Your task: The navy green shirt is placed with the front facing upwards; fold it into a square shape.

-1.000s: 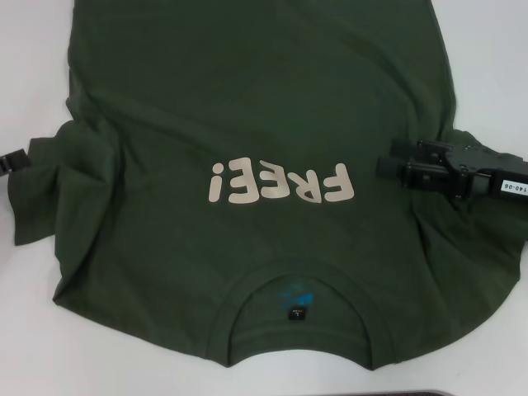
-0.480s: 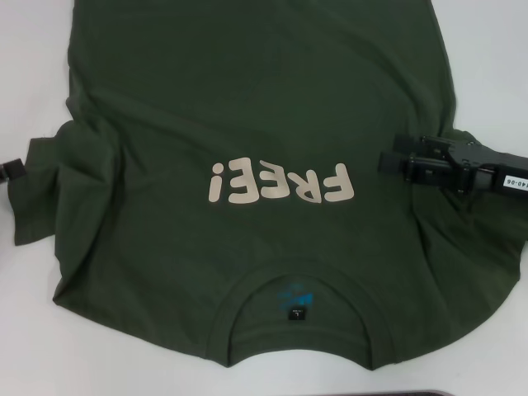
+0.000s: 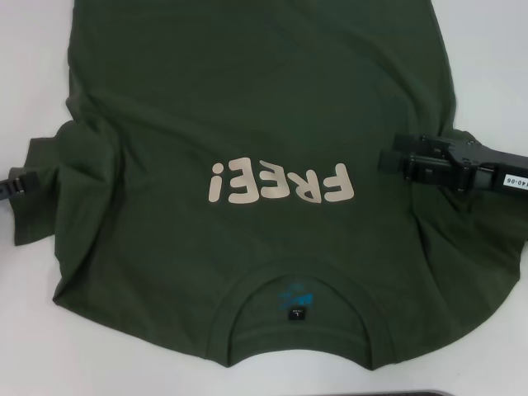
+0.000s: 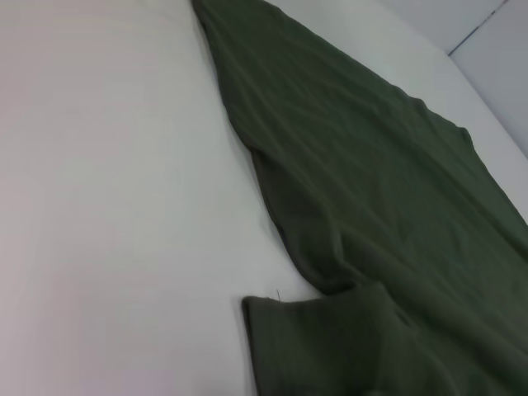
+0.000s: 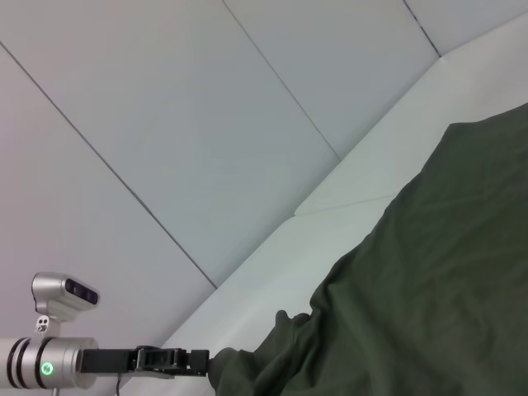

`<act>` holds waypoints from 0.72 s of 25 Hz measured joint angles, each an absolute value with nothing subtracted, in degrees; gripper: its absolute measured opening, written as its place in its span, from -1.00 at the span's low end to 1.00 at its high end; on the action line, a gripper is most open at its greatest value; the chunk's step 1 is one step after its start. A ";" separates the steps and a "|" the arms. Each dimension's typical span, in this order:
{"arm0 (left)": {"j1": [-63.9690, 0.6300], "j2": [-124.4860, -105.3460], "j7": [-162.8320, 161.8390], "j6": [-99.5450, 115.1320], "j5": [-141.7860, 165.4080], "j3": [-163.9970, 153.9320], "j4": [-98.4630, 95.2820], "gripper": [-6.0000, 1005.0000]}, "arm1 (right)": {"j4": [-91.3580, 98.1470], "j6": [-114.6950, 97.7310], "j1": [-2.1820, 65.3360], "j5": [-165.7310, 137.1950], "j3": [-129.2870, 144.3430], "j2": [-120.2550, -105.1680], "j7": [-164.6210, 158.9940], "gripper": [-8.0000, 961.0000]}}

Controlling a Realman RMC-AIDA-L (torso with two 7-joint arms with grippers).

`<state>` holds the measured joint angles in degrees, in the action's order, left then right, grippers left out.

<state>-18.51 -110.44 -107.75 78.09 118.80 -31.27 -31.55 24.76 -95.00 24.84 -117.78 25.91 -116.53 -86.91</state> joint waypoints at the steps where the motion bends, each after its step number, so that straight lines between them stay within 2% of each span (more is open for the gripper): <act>1: -18.54 -110.50 -107.75 78.18 118.81 -31.37 -31.53 0.80 | 24.75 -95.05 24.78 -117.78 25.91 -116.53 -86.91 0.91; 7: -18.81 -110.95 -107.75 79.02 118.82 -31.48 -31.49 0.80 | 24.71 -95.14 24.58 -117.77 25.93 -116.53 -86.92 0.91; 18: -19.37 -111.16 -108.99 77.80 118.82 -30.92 -31.52 0.54 | 24.61 -95.08 24.35 -117.77 25.83 -116.53 -86.92 0.91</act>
<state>-19.37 -111.16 -108.99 77.81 118.82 -30.92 -31.52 24.61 -95.08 24.35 -117.77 25.83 -116.53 -86.93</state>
